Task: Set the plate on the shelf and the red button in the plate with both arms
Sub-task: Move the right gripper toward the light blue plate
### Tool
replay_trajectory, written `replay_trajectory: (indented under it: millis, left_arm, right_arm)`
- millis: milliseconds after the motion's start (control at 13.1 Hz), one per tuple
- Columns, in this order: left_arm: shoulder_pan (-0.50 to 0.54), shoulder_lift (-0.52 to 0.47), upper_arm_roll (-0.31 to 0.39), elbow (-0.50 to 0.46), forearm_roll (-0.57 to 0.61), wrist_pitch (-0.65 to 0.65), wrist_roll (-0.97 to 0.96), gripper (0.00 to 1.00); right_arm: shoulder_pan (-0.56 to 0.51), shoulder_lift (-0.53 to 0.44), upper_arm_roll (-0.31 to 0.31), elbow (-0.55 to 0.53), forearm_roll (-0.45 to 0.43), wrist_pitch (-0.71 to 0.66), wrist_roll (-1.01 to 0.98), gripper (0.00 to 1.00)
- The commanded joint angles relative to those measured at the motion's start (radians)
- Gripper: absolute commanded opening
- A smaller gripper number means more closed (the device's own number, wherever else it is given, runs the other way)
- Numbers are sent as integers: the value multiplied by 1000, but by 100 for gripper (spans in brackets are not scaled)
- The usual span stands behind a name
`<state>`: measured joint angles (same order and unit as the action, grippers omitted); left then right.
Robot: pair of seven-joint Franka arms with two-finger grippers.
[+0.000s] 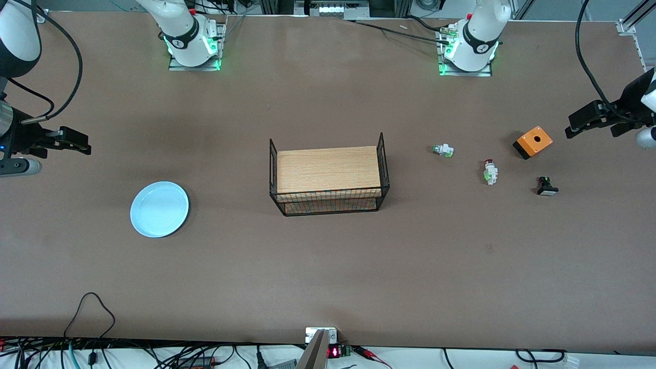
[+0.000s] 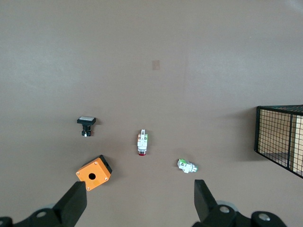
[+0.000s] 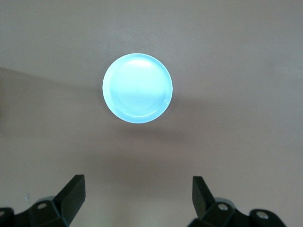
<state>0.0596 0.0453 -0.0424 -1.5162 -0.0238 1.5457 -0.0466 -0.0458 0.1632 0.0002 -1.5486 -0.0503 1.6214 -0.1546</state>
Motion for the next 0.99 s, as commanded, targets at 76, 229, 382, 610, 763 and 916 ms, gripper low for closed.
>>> replay_trajectory:
  millis: [76, 229, 382, 610, 763, 916]
  left_arm:
    - [6, -1, -1, 19, -8, -25, 22, 100]
    - [6, -2, -4, 19, -8, -25, 21, 100]
    - [5, -2, -5, 19, -8, -27, 19, 100]
    - [6, -2, -4, 19, -8, -32, 17, 100]
    - [6, -2, -4, 19, -8, -33, 17, 100]
    - [5, -2, -7, 19, -8, -35, 16, 100]
  right_arm:
    - [-2, 2, 6, 18, -6, -18, 12, 100]
    - [-5, 4, 3, 19, -11, -18, 6, 100]
    - [-9, 6, 1, 19, -16, -14, 9, 100]
    - [-25, 10, -5, 19, -42, -9, 13, 100]
    - [-40, 21, -5, 18, -40, -12, 15, 100]
    - [-92, 65, -8, 19, -14, 14, 17, 100]
